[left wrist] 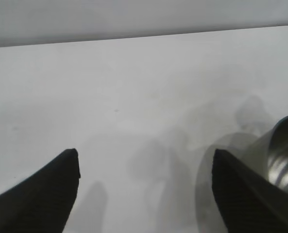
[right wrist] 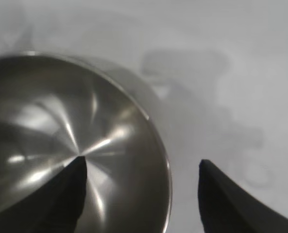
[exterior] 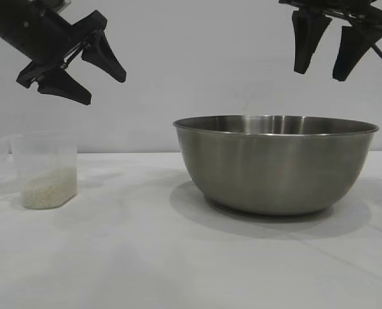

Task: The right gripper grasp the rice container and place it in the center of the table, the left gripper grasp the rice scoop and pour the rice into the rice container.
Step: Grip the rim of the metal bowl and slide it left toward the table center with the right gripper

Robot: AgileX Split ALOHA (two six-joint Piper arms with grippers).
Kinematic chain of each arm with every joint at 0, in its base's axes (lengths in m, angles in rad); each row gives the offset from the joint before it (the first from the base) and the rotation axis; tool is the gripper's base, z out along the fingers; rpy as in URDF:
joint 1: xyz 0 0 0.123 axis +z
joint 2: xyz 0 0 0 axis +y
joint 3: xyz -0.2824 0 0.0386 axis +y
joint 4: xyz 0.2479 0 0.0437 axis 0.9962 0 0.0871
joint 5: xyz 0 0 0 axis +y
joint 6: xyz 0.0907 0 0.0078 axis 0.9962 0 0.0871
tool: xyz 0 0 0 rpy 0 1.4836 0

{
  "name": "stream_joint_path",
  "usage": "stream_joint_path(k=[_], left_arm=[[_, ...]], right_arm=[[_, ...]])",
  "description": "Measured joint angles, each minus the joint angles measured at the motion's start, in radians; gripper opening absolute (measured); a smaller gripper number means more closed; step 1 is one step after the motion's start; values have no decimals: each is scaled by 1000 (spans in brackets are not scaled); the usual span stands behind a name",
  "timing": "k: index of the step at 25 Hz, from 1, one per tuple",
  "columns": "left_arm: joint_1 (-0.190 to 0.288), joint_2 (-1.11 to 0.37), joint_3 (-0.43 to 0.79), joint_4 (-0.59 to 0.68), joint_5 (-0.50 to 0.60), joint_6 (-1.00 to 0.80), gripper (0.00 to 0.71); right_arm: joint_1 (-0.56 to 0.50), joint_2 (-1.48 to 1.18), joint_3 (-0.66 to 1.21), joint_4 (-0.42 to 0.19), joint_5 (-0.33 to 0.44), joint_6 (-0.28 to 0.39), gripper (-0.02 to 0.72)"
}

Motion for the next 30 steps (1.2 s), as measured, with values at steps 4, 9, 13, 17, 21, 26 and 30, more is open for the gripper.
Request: stream_joint_path(k=[4,9,13,17,21,26,30], left_arm=[[0,0,0,0,3,0,526],[0,0,0,0,8,0,526],[0,0,0,0,9,0,526],[0,0,0,0,16,0,526],[0,0,0,0,18,-2,526],[0,0,0,0,22,-2,526],[0,0,0,0,22,-2,526]], right_arm=[[0,-1,95,6,-61,0,466],[-40,-2,197,108,-181,0,466],[-85,-2,223,157,-253,-4,413],[-90,11,226,173,-293,-6,244],[-90,39,226,191,-312,-6,238],[-90,81,226,225,-310,-6,85],[-90,87,226,224,-306,-8,0]])
